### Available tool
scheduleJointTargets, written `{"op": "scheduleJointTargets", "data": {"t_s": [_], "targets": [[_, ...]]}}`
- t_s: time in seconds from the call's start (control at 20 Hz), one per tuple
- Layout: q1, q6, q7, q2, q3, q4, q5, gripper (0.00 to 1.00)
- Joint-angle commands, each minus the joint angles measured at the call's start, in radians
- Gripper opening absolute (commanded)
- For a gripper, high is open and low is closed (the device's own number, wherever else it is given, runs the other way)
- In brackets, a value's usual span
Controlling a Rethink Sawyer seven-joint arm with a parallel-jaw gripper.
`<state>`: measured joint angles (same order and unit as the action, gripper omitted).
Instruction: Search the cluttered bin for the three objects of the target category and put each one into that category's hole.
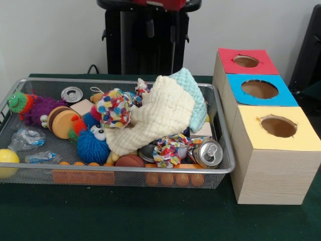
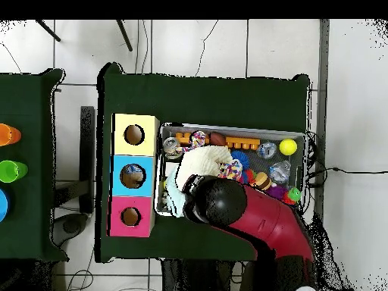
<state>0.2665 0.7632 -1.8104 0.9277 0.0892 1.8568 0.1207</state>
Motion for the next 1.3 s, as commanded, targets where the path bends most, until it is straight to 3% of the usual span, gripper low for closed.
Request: {"op": "scheduleJointTargets", "data": {"t_s": [0.05,0.55,0.75,0.9,1.3], "targets": [[0.038,0.184,-0.073,0.037,-0.012,-0.137,-0.033,1.0],[0.095,0.206,0.004,0.002,-0.028,-0.196,-0.082,1.0],[0.128,0.221,0.029,-0.1,-0.036,-0.284,-0.14,1.0],[0.168,0.177,0.072,-0.183,-0.064,-0.335,-0.172,1.0],[0.211,0.158,0.106,-0.304,-0.095,-0.458,-0.249,1.0]]}}
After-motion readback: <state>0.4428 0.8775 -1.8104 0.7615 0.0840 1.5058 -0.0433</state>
